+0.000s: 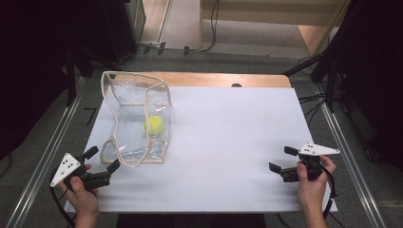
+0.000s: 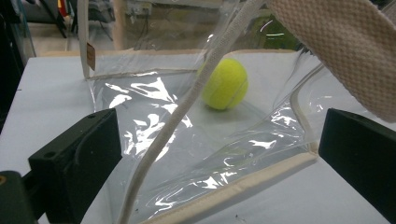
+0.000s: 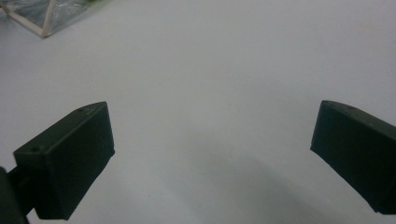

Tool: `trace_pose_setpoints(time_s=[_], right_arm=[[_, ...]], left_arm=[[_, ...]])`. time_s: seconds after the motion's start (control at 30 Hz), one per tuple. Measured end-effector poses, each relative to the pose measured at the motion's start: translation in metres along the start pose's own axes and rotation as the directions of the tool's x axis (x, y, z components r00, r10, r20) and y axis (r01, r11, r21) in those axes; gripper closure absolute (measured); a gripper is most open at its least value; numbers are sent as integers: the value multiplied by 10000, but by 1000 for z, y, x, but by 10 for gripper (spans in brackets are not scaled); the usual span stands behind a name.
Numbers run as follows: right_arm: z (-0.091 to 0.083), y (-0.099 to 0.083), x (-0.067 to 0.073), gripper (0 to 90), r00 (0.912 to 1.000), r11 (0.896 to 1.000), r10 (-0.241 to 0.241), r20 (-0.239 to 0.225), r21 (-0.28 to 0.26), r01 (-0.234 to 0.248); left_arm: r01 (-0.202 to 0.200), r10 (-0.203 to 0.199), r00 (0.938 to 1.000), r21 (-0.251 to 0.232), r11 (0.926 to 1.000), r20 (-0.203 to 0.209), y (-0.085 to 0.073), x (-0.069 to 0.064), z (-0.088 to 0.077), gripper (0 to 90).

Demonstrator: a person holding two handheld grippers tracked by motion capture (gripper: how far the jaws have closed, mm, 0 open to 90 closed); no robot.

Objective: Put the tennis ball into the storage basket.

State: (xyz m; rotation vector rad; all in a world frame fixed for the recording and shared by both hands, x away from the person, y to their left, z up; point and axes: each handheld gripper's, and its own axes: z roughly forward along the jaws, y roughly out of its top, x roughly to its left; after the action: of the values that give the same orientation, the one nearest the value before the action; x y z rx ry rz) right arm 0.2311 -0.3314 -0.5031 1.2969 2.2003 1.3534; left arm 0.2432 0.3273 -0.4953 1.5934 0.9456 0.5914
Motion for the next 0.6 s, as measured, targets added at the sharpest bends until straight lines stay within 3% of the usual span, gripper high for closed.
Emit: trace_pose_setpoints(time_s=[0.27,0.37,0.6], right_arm=[[-22,-18,-14,0,9987,9975,378,338,-613,-357],[-27,-25,-19,0,9981,9974,255,556,-690,-217],[-42,-34,-27,0,9970,9896,491,591,-1382,-405]], left_arm=[[-107,107,9999,108,9999,-31,0,-1,1,0],[-104,104,9999,140,9998,-26,0,-2,1,0],[-175,176,9998,214,9996,-68,0,-2,2,0]])
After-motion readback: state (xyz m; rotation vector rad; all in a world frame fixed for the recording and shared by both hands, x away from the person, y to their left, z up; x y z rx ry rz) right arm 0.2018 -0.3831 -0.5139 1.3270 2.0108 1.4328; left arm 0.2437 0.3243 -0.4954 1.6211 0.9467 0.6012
